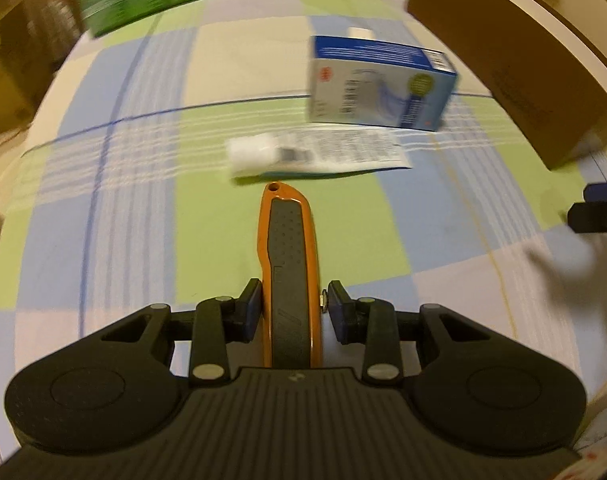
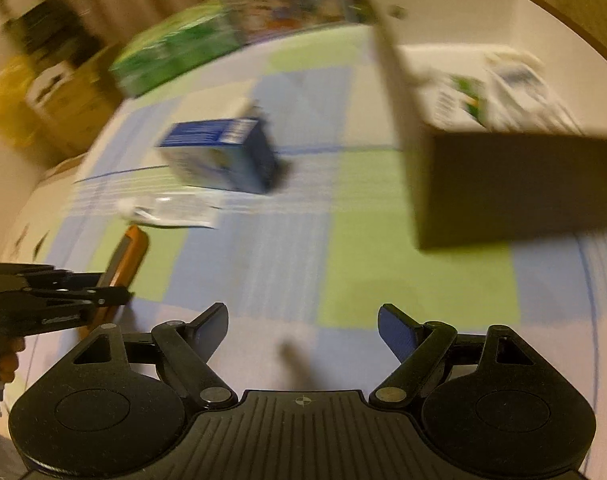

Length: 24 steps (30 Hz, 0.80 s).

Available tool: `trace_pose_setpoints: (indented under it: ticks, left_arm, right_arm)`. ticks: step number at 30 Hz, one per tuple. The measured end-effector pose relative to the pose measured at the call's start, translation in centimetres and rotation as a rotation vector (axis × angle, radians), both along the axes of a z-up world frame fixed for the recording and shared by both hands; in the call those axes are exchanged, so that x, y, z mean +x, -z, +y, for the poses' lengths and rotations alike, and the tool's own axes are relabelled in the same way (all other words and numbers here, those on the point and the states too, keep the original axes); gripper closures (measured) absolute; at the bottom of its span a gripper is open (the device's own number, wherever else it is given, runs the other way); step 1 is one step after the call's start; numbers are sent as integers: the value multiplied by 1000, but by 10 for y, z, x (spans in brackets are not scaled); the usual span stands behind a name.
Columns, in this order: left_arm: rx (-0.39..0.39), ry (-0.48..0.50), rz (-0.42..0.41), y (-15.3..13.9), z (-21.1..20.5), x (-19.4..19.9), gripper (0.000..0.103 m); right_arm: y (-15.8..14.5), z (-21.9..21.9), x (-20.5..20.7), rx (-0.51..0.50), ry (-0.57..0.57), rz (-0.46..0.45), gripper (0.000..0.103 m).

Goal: Organize rigid objects
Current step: 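Lift the orange knife with the left gripper while the right gripper grasps the blue medicine box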

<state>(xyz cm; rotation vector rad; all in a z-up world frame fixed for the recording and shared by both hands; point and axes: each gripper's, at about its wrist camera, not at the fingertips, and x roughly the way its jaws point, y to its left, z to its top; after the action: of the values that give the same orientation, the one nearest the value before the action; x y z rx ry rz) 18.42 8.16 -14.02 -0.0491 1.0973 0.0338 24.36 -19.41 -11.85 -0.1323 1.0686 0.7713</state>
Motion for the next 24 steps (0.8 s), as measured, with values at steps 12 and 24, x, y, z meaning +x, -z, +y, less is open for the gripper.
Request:
trace_pose_setpoints:
  ticks: [12, 24]
  left_arm:
    - [0, -229, 0, -2, 52, -17, 73]
    - [3, -265, 5, -3, 55, -15, 73]
  right_arm:
    - [-15, 98, 44, 8, -334, -279, 23]
    - [19, 165, 62, -157, -673, -386, 31]
